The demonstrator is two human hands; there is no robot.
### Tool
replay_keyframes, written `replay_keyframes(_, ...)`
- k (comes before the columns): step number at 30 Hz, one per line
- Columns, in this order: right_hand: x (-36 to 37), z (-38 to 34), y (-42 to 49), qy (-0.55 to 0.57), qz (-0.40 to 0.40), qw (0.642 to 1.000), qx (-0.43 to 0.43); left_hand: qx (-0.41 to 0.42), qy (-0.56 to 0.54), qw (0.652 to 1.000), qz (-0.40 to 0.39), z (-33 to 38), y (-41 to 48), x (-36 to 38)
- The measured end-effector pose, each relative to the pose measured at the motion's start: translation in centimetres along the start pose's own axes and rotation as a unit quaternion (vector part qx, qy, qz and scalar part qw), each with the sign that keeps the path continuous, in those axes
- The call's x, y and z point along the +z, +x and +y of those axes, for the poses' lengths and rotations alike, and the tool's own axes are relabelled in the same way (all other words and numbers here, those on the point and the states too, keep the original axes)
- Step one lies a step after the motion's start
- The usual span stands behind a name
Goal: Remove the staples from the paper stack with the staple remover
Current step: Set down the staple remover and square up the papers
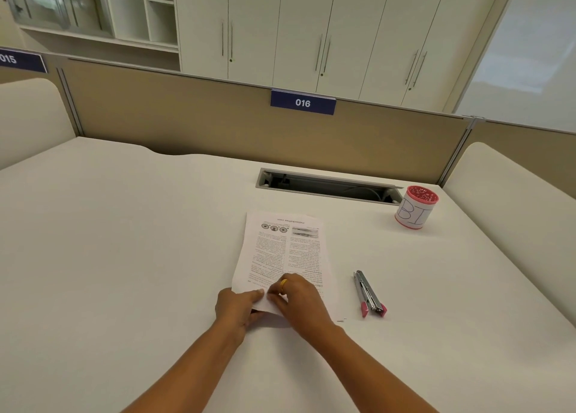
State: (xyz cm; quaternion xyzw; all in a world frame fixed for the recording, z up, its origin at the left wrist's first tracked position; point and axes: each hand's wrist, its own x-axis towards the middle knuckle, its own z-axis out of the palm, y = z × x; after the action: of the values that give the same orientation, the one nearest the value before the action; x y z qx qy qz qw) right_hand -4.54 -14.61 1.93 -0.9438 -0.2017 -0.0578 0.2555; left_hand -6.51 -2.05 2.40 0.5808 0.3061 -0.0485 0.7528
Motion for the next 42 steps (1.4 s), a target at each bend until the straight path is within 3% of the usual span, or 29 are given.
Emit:
replay_keyframes(18,-1.2,-0.2,0.2,-0.065,-0.04,0.99,-0.12,0.01,0.031,0.999,0.009,0.2,0.5,0.0)
replay_keyframes(28,-0.2,-1.7,0.1,0.075,0.042,0.995,0.056,0.079,0.02,0.995,0.056,-0.1,-0.3,0.8)
replay_keyframes(37,0.0,-2.4,0.2,0.084,0.062,0.984,0.148,0.107,-0.007,0.991,0.082,-0.7,-1.6,1.8)
replay_keyframes(42,-0.5,-2.2,0.1,0.026,0.061,0.99,0.127,0.102,-0.049,0.992,0.062,-0.9,-1.7,2.0)
